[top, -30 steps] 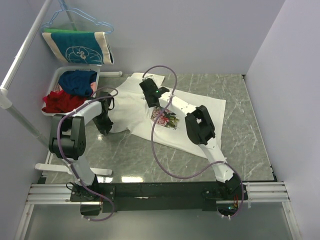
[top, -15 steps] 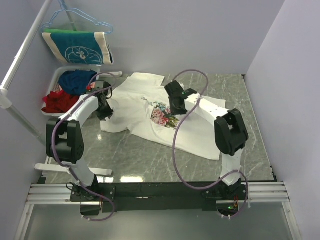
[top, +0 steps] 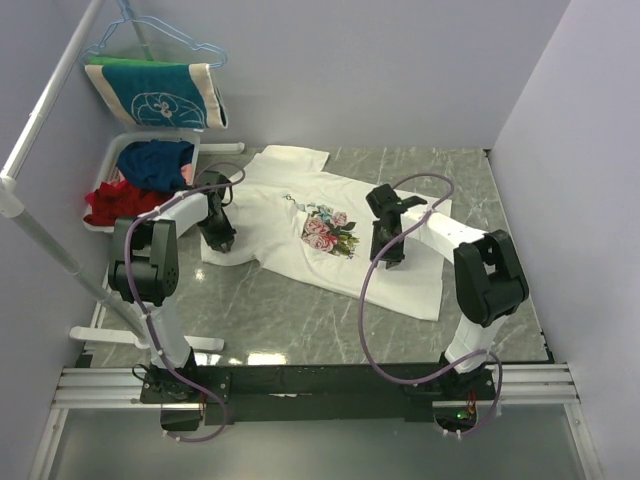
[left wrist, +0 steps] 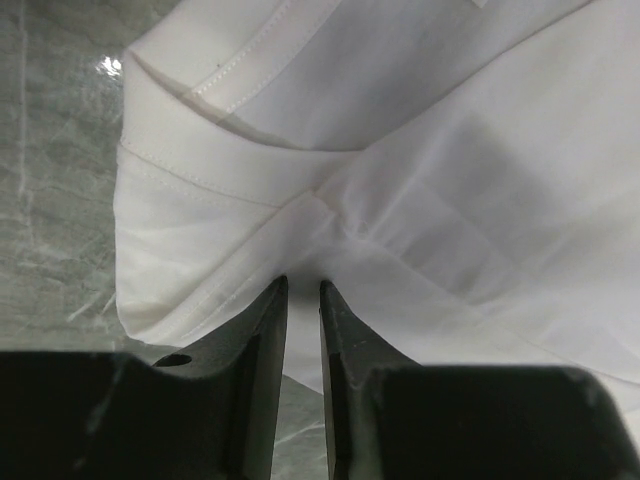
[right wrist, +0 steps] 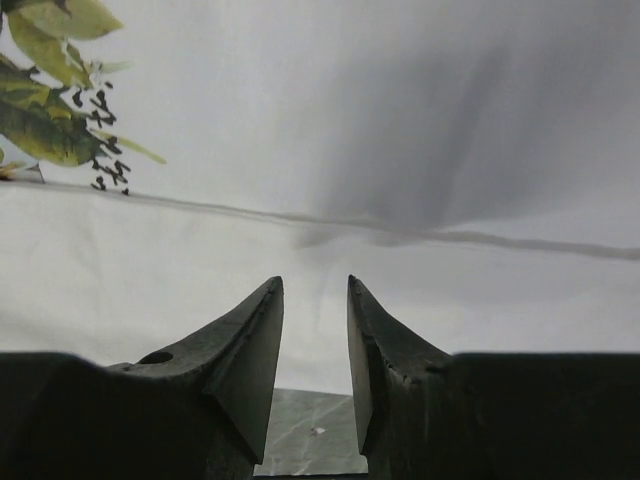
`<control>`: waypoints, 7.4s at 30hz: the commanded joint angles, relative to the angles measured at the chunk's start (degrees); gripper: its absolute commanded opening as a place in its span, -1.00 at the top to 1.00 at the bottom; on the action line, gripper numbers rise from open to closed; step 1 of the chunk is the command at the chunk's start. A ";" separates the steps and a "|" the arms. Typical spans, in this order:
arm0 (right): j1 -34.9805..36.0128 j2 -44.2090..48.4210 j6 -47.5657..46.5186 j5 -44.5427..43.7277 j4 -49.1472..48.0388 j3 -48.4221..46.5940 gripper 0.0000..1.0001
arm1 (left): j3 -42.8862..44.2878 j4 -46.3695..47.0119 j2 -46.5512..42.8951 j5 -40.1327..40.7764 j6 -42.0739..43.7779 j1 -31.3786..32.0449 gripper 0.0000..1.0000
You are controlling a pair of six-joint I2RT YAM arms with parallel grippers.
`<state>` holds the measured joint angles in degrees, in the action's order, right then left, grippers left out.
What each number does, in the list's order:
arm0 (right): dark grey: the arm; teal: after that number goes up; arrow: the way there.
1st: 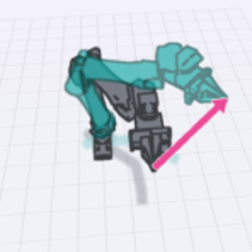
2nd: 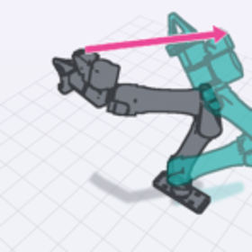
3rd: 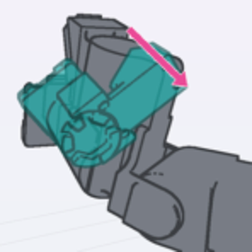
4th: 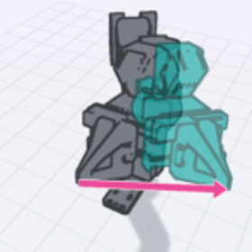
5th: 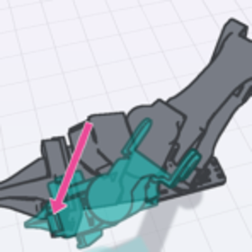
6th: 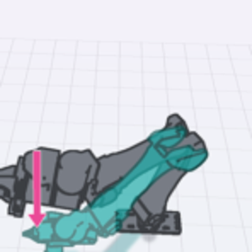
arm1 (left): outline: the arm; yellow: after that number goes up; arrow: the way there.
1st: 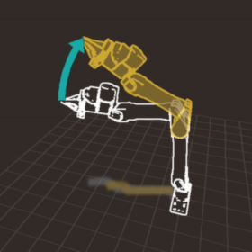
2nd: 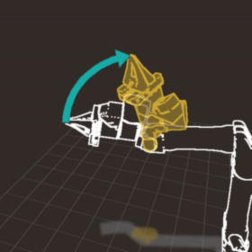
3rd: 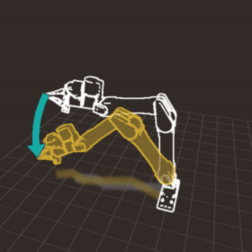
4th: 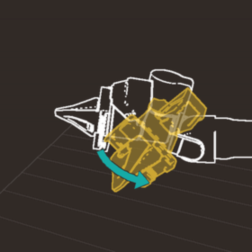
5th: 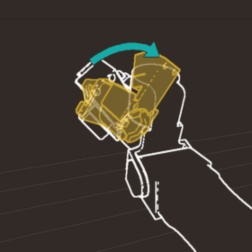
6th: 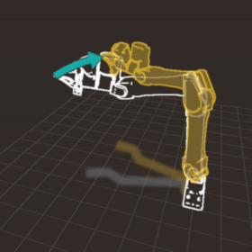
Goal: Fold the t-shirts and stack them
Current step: Fold the tshirt
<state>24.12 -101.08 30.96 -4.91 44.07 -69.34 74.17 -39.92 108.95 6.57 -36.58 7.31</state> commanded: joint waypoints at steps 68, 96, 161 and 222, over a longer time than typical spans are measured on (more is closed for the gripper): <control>-6.19 -15.18 -3.27 -0.71 3.38 -29.96 0.11 | 29.08 -0.50 13.03 -4.39 1.42 3.23 0.26; -16.03 -28.90 -4.86 2.27 9.00 -34.35 0.02 | 16.54 -7.36 17.62 16.81 -3.06 6.22 0.26; -14.45 -21.53 -5.30 0.33 9.10 -37.62 0.10 | 51.59 -2.44 32.29 5.03 5.37 5.17 0.11; 39.60 -31.72 -20.59 8.95 4.35 -46.68 0.08 | 50.72 -4.82 25.53 3.54 9.86 0.07 -0.13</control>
<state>61.82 -131.52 11.79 3.62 48.97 -115.31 124.57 -45.39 135.79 10.39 -26.68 7.62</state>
